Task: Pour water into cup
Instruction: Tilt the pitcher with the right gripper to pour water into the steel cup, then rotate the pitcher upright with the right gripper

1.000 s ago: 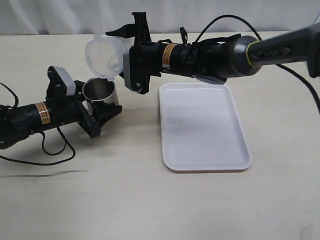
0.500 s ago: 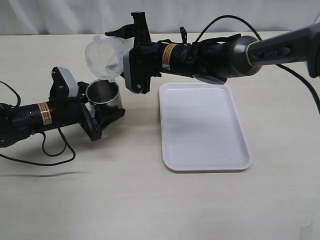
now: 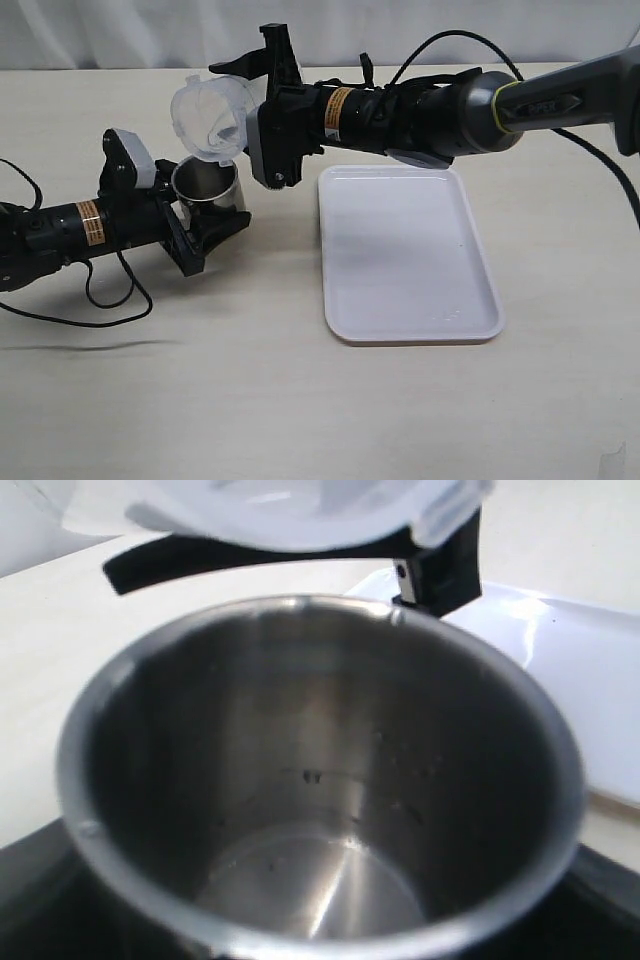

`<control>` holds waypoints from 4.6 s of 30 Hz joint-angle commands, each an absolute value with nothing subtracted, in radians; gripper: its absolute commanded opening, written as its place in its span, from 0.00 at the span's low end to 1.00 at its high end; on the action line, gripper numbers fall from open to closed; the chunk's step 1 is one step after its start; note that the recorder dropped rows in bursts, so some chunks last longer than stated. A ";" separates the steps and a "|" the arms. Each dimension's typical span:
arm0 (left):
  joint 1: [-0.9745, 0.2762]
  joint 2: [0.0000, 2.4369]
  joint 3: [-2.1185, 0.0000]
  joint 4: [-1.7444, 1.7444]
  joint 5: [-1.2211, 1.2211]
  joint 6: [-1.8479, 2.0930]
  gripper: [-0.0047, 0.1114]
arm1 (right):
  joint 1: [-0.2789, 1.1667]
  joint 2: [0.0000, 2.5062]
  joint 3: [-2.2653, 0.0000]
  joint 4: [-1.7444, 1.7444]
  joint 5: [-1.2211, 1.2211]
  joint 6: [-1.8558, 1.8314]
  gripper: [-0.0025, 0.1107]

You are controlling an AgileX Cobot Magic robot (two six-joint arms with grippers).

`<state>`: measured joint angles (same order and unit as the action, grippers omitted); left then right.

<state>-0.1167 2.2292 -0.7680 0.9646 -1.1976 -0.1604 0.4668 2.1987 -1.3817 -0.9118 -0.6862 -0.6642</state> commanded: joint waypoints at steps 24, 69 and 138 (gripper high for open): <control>-0.163 2.225 -0.782 0.938 -1.221 -0.134 0.04 | 0.467 2.182 -1.383 -0.902 -0.704 -0.770 0.06; -0.140 2.225 -0.782 0.949 -1.206 -0.135 0.04 | 0.467 2.182 -1.383 -0.843 -0.679 -0.949 0.06; -0.140 2.225 -0.782 0.949 -1.204 -0.135 0.04 | 0.467 2.181 -1.383 -0.843 -0.686 -1.174 0.06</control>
